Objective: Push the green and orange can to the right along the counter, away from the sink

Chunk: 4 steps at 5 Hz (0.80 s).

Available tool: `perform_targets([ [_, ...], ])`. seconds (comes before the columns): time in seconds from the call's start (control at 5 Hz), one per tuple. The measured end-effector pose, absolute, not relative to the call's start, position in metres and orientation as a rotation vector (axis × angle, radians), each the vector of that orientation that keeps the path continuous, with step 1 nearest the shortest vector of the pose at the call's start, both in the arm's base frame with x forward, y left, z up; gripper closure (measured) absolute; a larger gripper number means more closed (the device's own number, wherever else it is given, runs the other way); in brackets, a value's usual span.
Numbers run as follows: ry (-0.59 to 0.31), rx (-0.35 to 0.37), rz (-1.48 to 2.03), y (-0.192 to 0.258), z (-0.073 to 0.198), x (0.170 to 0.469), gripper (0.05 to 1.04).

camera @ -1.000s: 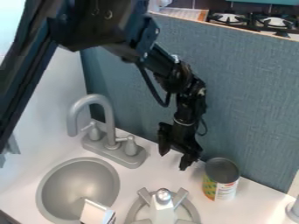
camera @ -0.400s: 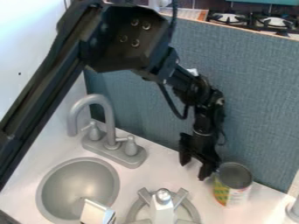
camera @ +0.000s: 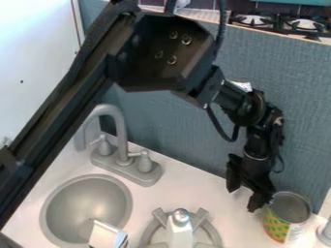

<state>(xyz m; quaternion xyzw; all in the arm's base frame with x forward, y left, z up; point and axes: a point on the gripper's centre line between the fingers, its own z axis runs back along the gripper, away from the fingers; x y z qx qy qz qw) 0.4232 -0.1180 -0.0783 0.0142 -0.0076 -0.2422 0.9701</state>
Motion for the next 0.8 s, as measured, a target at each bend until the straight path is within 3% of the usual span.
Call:
perform_targets([
  [0.4,0.041,0.071,-0.465,-0.117,-0.084,0.407,0.076],
  [0.8,0.102,0.124,-0.444,-0.118,-0.027,0.380,0.076],
])
